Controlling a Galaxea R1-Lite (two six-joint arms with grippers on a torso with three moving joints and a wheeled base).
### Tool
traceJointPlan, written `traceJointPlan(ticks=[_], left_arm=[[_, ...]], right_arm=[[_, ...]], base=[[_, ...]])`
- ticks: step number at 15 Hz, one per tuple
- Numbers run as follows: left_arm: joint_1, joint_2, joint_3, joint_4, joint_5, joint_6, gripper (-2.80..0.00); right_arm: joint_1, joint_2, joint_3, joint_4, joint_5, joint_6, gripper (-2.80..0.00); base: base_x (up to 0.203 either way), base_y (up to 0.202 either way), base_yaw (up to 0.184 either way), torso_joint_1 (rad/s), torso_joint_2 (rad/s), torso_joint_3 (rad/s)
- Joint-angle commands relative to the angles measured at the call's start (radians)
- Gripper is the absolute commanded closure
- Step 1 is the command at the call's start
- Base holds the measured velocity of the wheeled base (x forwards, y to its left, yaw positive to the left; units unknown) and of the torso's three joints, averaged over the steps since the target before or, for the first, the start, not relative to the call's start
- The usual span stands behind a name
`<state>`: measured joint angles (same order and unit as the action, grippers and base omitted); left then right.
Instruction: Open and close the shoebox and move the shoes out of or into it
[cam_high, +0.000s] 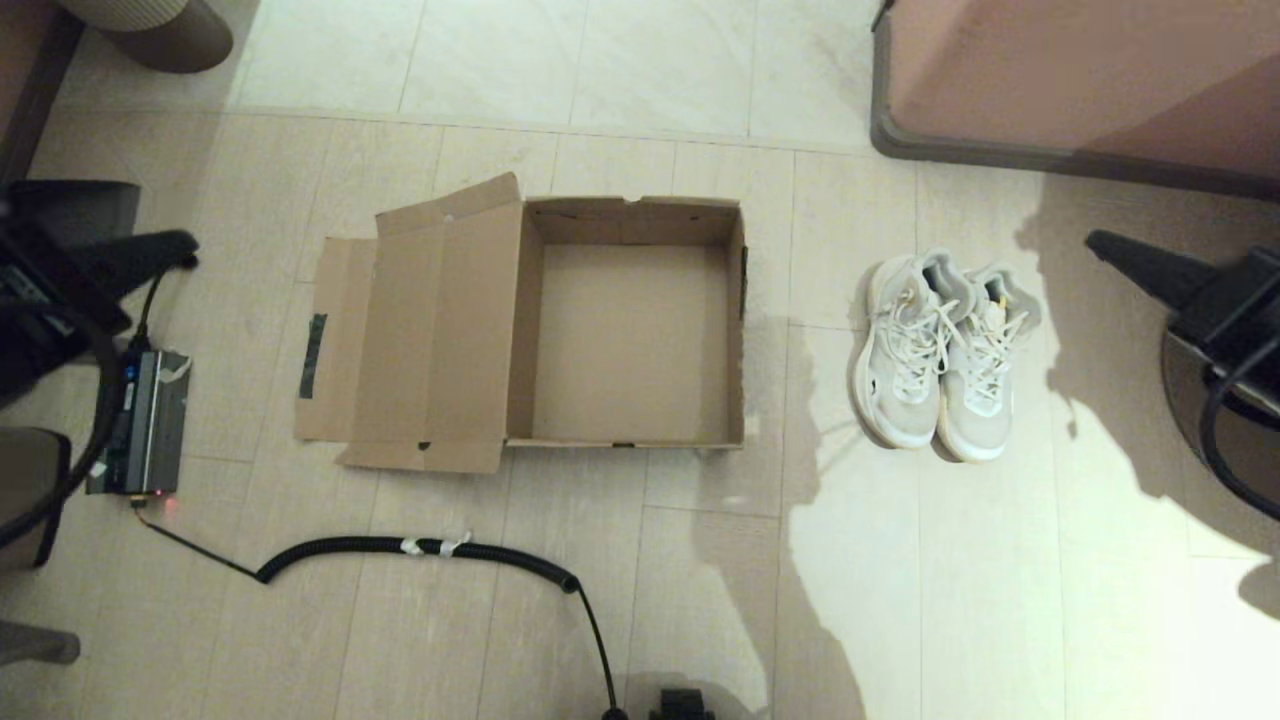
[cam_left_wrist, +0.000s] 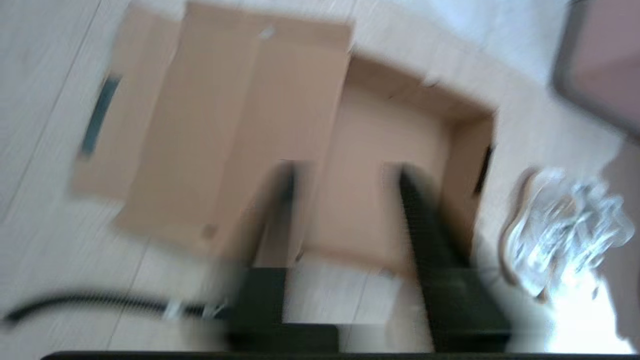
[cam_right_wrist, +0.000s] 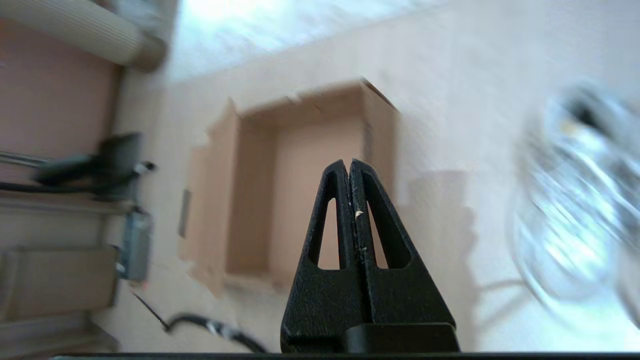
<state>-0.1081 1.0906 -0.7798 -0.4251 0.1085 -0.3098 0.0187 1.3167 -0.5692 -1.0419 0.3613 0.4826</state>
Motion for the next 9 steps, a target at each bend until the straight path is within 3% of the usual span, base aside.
traceJointPlan(ticks=[1,6,9], left_arm=[[0.009,-0.105,0.114,-0.002,0.006,-0.001,0.0],[0.025,-0.311,0.336,0.048,0.029,0.005,0.0],[0.037,-0.463,0.489,0.13,0.039,0.066,0.0]], right_arm=[[-0.03,-0.179,0.133,-0.006,0.0,-0.009,0.0],[-0.061,-0.447,0.364,0.04,-0.006,-0.061,0.0],[-0.09,-0.634,0.459,0.201,-0.007,-0.146,0.0]], base=[[0.0,0.0,0.0,0.0,0.0,0.0],[0.0,0.0,0.0,0.0,0.0,0.0],[0.0,0.0,0.0,0.0,0.0,0.0]])
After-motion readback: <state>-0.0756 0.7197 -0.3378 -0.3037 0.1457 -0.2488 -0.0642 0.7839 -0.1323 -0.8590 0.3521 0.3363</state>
